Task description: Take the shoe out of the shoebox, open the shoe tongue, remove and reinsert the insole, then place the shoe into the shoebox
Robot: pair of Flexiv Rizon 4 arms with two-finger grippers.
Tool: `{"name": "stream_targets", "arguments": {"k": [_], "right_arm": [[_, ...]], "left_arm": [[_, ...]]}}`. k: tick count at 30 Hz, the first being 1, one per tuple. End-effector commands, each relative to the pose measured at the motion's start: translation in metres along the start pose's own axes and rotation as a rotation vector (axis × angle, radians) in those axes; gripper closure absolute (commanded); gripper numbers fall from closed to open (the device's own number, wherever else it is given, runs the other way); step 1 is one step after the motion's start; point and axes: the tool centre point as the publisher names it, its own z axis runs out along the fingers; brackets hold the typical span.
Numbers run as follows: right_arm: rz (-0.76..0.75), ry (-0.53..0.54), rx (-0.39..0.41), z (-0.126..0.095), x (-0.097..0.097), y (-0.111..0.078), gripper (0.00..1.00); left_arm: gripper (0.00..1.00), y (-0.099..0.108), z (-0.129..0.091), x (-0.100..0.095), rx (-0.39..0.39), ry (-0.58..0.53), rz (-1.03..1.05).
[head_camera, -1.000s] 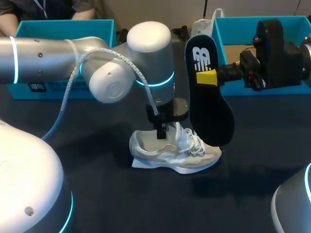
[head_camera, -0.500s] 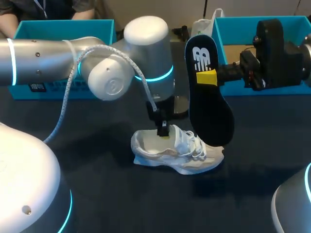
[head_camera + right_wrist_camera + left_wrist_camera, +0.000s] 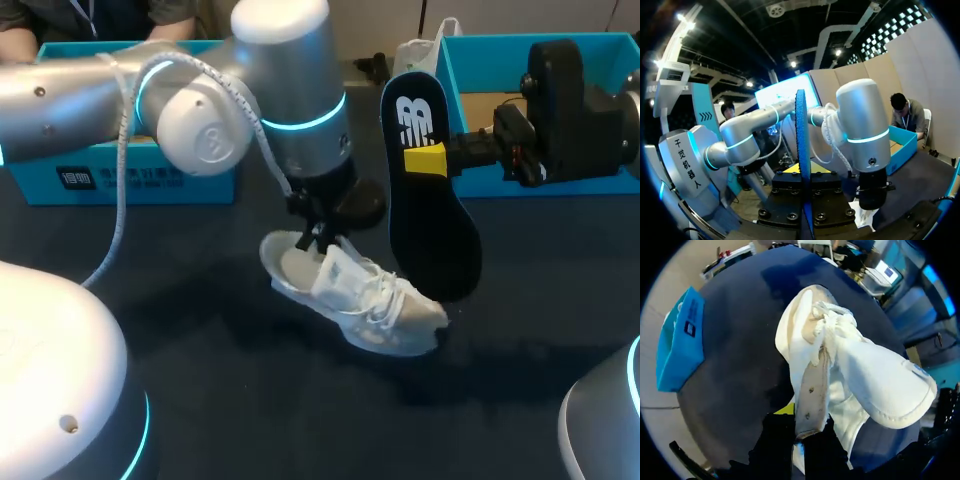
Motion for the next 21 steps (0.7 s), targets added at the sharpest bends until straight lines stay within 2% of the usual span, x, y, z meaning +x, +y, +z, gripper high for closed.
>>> {"name": "stream_targets", "arguments": {"k": [1,8,16,21], "right_arm": [[0.000,0.000,0.001,0.002,-0.001,0.000,1.00],[0.000,0.000,0.001,0.002,-0.001,0.000,1.00],[0.000,0.000,0.001,0.002,-0.001,0.000,1.00],[0.000,0.000,0.001,0.002,-0.001,0.000,1.00]], "left_arm": [[1.00,-0.002,-0.015,0.008,-0.067,-0.069,0.195],[1.00,-0.002,-0.015,0.008,-0.067,-0.069,0.195],[1.00,0.004,-0.018,-0.005,0.004,-0.125,0.555],[1.00,-0.003,-0.013,-0.004,-0.019,-0.099,0.694]]}}
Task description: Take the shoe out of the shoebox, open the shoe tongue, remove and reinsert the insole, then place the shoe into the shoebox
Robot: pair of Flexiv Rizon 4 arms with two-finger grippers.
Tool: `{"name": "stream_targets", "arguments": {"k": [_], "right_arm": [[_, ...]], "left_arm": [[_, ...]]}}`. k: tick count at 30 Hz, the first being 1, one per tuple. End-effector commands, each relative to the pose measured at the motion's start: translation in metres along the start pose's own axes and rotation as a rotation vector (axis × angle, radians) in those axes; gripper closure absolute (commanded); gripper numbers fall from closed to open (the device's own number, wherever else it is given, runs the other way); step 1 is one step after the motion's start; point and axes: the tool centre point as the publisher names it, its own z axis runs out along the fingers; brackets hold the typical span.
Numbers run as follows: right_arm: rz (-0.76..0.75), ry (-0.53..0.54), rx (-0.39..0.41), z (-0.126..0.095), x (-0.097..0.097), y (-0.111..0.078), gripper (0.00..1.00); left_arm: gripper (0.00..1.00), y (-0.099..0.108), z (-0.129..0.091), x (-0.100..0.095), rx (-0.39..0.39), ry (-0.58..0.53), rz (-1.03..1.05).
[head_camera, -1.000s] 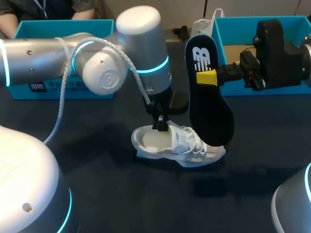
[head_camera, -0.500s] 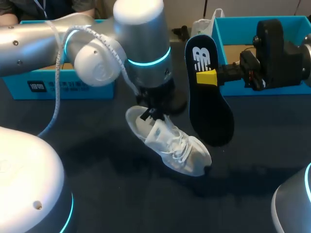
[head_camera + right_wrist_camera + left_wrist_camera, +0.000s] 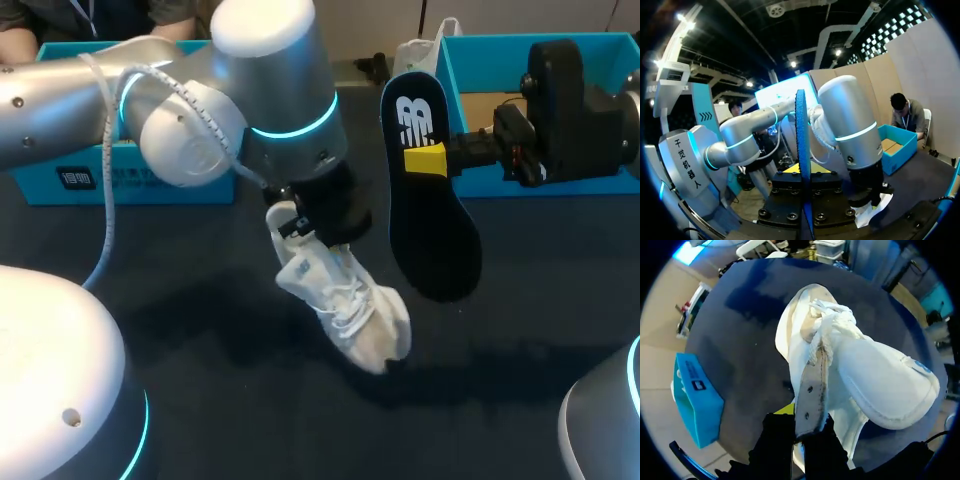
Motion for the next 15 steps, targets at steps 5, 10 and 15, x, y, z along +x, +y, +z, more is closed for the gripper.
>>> {"name": "stream_targets", "arguments": {"k": [5,10,15], "right_arm": [[0.000,0.000,0.001,0.002,-0.001,0.000,1.00],[0.000,0.000,0.001,0.002,-0.001,0.000,1.00],[0.000,0.000,0.001,0.002,-0.001,0.000,1.00]], "left_arm": [[1.00,-0.013,0.003,0.009,0.032,0.005,0.252],[1.00,-0.019,0.008,0.009,0.033,0.019,0.309],[1.00,-0.025,0.013,0.012,0.038,0.030,0.364]]}}
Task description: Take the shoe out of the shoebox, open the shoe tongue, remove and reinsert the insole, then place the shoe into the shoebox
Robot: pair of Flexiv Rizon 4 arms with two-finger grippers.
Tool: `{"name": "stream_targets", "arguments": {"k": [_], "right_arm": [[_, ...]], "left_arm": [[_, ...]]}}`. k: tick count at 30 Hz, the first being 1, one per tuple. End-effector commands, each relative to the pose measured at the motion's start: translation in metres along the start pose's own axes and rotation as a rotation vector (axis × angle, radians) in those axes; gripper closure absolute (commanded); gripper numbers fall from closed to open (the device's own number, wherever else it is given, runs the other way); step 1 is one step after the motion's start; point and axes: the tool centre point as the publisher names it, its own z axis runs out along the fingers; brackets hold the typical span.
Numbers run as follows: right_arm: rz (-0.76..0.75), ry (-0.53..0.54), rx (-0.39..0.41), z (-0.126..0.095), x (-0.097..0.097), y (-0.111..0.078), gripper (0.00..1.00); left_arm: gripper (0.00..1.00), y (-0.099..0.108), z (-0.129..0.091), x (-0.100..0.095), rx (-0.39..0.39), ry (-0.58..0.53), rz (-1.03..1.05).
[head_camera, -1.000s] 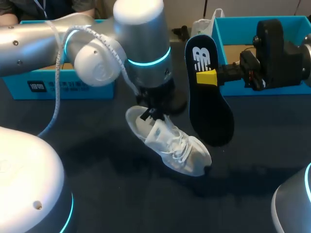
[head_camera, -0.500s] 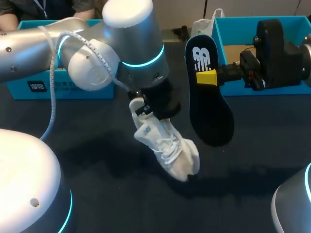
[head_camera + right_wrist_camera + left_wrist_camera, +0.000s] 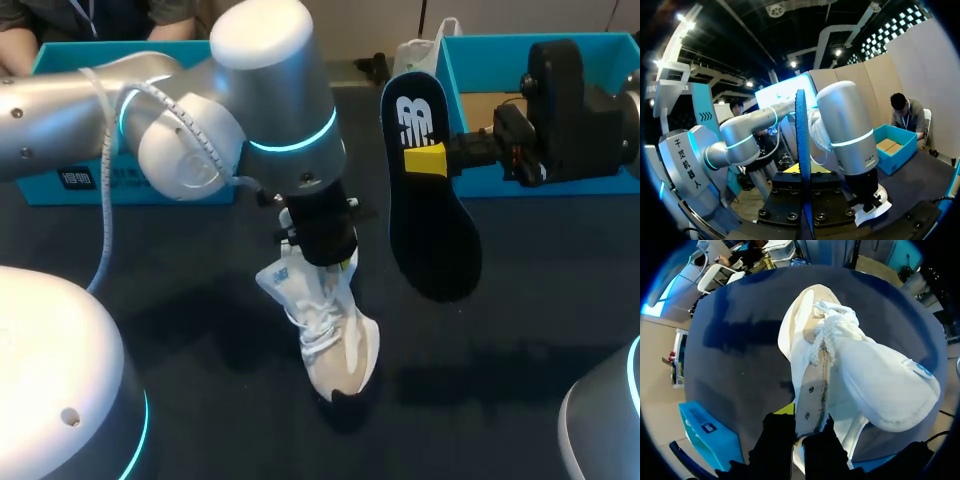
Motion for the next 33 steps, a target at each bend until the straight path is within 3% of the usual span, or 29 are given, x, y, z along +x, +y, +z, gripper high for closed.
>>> {"name": "stream_targets", "arguments": {"k": [1,33], "right_arm": [[0.000,0.000,0.001,0.002,-0.001,0.000,1.00],[0.000,0.000,0.001,0.002,-0.001,0.000,1.00]], "left_arm": [[1.00,-0.006,0.005,-0.001,0.001,0.012,0.026],[1.00,-0.015,0.075,-0.029,0.020,0.128,0.122]]}}
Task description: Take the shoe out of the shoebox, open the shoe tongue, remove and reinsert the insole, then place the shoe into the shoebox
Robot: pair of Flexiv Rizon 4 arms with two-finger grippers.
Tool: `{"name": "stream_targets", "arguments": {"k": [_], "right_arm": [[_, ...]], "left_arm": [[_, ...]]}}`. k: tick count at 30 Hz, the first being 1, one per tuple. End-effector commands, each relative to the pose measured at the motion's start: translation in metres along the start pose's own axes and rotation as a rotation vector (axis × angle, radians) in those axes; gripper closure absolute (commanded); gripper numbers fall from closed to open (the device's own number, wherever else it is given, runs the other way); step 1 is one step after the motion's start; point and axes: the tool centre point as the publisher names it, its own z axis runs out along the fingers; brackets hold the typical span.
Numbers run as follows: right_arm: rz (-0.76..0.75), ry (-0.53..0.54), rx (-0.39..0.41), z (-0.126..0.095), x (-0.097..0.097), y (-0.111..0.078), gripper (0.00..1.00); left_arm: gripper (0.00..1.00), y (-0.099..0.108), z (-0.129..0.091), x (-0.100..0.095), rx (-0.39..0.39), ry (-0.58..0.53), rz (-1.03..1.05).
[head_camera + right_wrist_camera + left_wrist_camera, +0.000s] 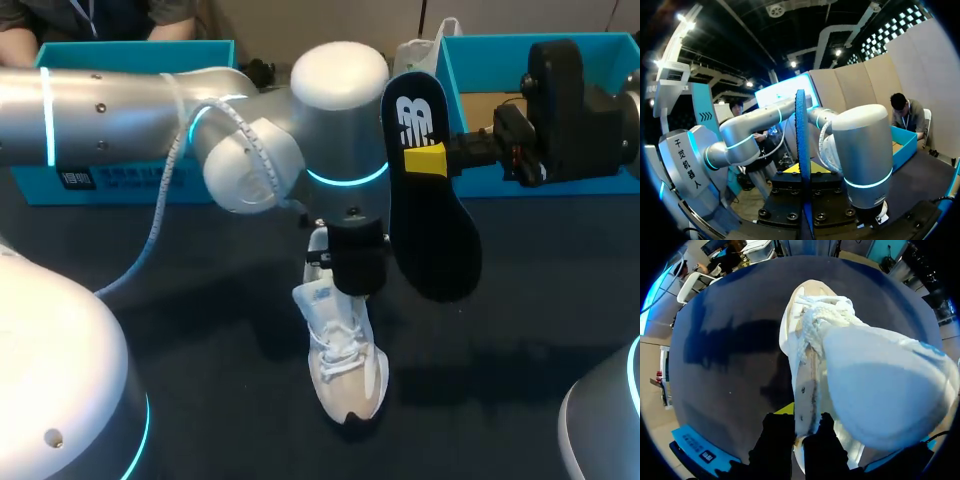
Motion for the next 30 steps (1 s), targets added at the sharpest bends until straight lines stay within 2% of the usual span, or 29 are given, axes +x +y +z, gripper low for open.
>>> {"name": "stream_targets", "arguments": {"k": [1,8,9,10,14,16,17,23,30], "right_arm": [[0.000,0.000,0.001,0.002,-0.001,0.000,1.00],[0.000,0.000,0.001,0.002,-0.001,0.000,1.00],[0.000,0.000,0.001,0.002,-0.001,0.000,1.00],[0.000,0.000,0.001,0.002,-0.001,0.000,1.00],[0.000,0.000,0.001,0.002,-0.001,0.000,1.00],[0.000,0.000,0.001,0.002,-0.001,0.000,1.00],[0.000,0.000,0.001,0.002,-0.001,0.000,1.00],[0.000,0.000,0.001,0.002,-0.001,0.000,1.00],[0.000,0.000,0.001,0.002,-0.001,0.000,1.00]], "left_arm": [[1.00,0.000,0.013,-0.011,0.004,0.013,0.007],[1.00,0.004,0.024,-0.016,0.015,0.027,-0.001],[0.92,0.006,0.025,-0.017,0.015,0.028,-0.005],[0.80,0.007,0.027,-0.017,0.016,0.028,-0.011],[0.54,0.011,0.028,-0.017,0.019,0.026,-0.018],[0.05,0.013,0.024,-0.017,0.018,0.004,-0.012],[0.00,0.013,0.023,-0.017,0.018,-0.001,-0.010],[0.00,0.020,-0.018,-0.017,0.008,-0.148,-0.004],[0.00,0.027,-0.091,-0.015,-0.032,-0.399,0.027]]}}
